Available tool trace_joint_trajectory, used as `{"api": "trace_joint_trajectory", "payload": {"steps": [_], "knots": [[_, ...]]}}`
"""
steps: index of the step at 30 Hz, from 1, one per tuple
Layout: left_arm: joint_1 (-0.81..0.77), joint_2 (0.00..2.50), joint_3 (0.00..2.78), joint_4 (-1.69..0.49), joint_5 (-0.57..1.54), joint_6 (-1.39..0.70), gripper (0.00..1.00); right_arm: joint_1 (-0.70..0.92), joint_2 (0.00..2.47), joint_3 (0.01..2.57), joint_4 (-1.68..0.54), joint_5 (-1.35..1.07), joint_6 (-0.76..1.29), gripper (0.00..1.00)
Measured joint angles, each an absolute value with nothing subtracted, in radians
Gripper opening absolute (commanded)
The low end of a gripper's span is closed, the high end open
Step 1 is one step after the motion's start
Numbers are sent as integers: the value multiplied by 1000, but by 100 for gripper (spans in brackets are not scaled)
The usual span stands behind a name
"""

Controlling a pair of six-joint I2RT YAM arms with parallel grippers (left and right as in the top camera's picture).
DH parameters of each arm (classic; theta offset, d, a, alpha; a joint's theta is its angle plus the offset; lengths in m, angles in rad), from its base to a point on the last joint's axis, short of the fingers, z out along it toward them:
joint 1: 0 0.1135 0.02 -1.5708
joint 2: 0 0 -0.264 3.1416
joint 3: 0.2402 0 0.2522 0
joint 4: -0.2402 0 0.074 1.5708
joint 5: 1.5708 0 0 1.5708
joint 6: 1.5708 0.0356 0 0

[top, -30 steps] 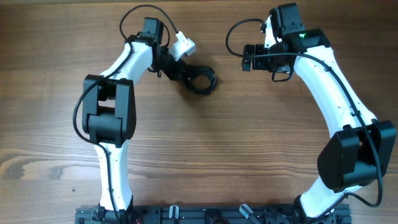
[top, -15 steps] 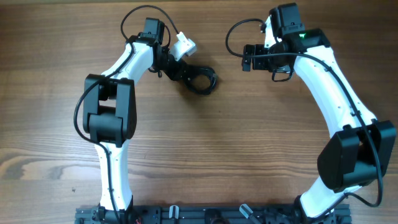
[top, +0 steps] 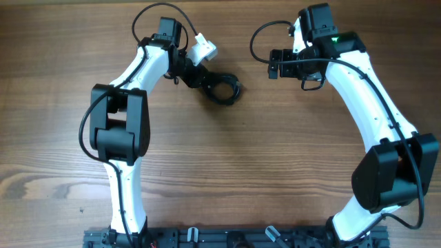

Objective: Untangle cables

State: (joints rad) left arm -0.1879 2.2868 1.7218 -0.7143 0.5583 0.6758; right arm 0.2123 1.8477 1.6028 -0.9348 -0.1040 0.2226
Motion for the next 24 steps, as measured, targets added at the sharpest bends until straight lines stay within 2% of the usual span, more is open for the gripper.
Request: {"api": "trace_joint_trajectory", "payload": {"steps": [5, 7, 8, 9, 19, 24], "knots": [[-188, 2286, 1722, -715, 553, 676, 33, 212, 1848, 1603, -934, -104, 223, 100], [-188, 2286, 1722, -715, 551, 676, 23, 212, 1848, 1603, -934, -104, 223, 100], [-188, 2286, 1722, -715, 551, 674, 9, 213, 1848, 1603, -934, -104, 223, 100], [-188, 2286, 1722, -717, 550, 677, 6, 212, 1848, 1603, -934, -104, 223, 100], [-188, 2267, 1722, -731, 547, 672, 4, 212, 1848, 1603, -934, -104, 223, 100], [-188, 2153, 1721, -760, 523, 660, 4, 212, 1848, 1603, -933, -104, 223, 100]]}}
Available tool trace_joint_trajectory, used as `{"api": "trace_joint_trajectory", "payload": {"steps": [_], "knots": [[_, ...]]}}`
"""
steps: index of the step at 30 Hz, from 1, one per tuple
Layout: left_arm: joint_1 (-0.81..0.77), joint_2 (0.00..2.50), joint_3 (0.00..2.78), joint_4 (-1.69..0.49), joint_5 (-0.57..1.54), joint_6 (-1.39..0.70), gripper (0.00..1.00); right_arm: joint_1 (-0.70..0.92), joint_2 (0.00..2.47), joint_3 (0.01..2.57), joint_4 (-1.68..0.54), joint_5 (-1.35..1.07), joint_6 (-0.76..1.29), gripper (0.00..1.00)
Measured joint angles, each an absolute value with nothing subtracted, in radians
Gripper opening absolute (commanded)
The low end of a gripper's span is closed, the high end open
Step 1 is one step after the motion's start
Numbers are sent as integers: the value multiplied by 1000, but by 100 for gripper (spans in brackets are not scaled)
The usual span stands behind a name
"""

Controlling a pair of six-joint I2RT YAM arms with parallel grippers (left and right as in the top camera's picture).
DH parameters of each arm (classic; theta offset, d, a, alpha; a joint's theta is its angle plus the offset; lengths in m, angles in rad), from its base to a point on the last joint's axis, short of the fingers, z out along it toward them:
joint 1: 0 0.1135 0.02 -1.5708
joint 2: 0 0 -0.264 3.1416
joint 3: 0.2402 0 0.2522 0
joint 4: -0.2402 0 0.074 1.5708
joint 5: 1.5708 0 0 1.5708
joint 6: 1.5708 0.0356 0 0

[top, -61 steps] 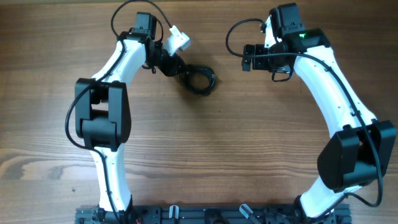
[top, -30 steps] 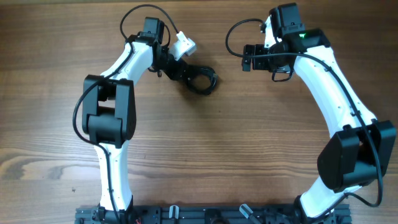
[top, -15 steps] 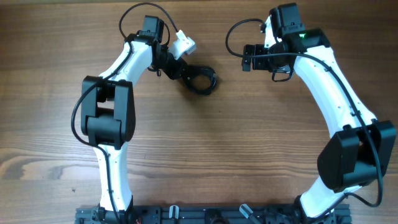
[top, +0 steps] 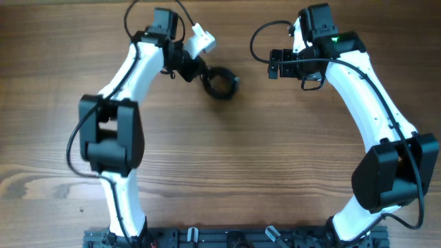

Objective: Untangle cables

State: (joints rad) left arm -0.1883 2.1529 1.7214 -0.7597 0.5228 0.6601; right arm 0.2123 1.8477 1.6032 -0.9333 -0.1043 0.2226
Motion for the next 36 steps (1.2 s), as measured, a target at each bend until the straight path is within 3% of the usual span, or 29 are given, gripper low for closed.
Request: {"api": "trace_joint_trajectory", "payload": {"steps": [10, 20, 36], "knots": [[-224, 1766, 1722, -771, 487, 607, 4, 212, 1848, 1603, -940, -146, 204, 100], [-246, 1764, 1721, -685, 421, 469, 4, 212, 1848, 1603, -952, -248, 139, 100], [-288, 1764, 1721, -621, 396, 373, 4, 213, 1882, 1603, -796, -923, -58, 100]]}}
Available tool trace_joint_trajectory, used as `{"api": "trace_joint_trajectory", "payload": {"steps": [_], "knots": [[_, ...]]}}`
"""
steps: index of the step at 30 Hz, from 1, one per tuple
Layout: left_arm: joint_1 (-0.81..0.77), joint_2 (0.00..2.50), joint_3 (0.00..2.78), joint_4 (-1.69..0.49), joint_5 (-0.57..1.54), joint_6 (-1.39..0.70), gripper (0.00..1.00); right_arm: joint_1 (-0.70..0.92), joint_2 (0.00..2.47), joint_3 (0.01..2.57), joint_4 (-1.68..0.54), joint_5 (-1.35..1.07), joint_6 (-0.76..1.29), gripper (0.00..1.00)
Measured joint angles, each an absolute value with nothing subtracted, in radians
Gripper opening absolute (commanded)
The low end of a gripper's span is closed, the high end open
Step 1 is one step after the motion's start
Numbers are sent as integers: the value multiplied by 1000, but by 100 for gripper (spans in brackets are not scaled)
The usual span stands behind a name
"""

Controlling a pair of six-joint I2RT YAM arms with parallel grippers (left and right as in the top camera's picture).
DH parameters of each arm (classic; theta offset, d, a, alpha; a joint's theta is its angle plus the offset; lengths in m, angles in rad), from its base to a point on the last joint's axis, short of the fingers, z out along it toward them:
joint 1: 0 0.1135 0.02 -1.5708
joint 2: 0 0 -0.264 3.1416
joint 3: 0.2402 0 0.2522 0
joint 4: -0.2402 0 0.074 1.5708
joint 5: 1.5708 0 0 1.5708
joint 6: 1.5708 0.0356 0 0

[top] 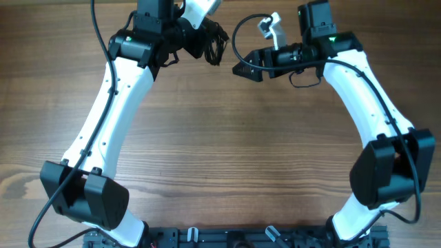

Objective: Untangle cables

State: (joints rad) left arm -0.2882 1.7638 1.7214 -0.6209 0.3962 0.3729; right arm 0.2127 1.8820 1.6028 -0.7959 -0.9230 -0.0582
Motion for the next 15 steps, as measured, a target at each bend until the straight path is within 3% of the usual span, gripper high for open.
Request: {"api": "trace_joint_trajectory", "payload": {"steps": [6, 15], "knots": [[-288, 1764, 1721, -619, 393, 340, 4, 213, 1945, 1598, -698, -993, -49, 100], [-288, 1764, 1721, -598, 424, 303, 4, 213, 1997, 1593, -453, -946, 204, 100]]}}
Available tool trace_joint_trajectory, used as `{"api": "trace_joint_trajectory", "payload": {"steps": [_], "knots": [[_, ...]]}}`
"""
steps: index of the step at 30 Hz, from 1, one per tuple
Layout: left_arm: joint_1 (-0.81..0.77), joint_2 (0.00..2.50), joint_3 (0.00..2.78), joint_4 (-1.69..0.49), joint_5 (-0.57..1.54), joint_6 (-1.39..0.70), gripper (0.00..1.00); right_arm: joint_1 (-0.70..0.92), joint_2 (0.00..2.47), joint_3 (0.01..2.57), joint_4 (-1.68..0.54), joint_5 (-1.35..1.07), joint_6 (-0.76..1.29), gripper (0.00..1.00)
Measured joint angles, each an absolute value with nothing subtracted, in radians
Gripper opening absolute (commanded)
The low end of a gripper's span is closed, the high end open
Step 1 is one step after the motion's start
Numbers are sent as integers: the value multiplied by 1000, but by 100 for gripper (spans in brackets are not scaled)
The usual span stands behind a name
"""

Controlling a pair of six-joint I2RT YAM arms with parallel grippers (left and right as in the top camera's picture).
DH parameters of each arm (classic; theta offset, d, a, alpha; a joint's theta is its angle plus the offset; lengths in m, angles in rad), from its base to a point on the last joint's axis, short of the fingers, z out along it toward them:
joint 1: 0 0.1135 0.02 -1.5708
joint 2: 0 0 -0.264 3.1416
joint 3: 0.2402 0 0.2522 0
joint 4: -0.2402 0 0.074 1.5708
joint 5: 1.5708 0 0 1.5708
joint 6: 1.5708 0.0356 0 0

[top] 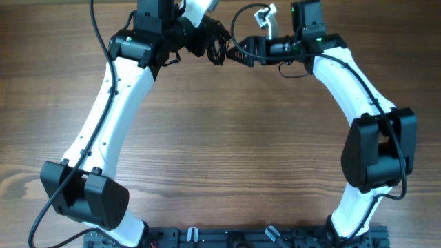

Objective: Untangle cables

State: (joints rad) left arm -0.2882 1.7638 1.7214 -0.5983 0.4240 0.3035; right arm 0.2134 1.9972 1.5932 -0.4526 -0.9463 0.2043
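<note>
Held up off the table, a black coiled cable bundle [216, 45] with a white plug block [199, 9] at its upper end is near the top middle of the overhead view. My left gripper [196, 36] is shut on the bundle beside the white block. Pointing left, my right gripper [236, 54] has its fingertips at the right side of the coil. Seen edge-on, its jaws do not show whether they are open or closed on a strand.
The wooden table [227, 158] lies below both raised arms. A black rail [227, 238] with the arm bases runs along the front edge. A thin black wire loops above the right wrist [244, 21].
My right gripper has moved left and slightly up, from a gap beside the coil to touching its right side. The left gripper and the bundle have stayed in place.
First the coil lay on the table with my left gripper on it near the white plug block and the right gripper open at the right. Then the left arm had dragged it slightly. Later the bundle hung high, and the right gripper has closed in on it.
</note>
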Motion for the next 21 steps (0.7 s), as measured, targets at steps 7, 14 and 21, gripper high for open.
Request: {"api": "trace_joint_trajectory", "payload": {"steps": [7, 14, 21], "knots": [[-288, 1760, 1721, -590, 454, 292, 4, 248, 1999, 1593, -353, -886, 360, 100], [-288, 1713, 1721, -586, 458, 292, 4, 274, 2032, 1593, -304, -832, 473, 100], [-288, 1687, 1721, -583, 462, 289, 4, 296, 2045, 1593, -252, -825, 523, 60]]}}
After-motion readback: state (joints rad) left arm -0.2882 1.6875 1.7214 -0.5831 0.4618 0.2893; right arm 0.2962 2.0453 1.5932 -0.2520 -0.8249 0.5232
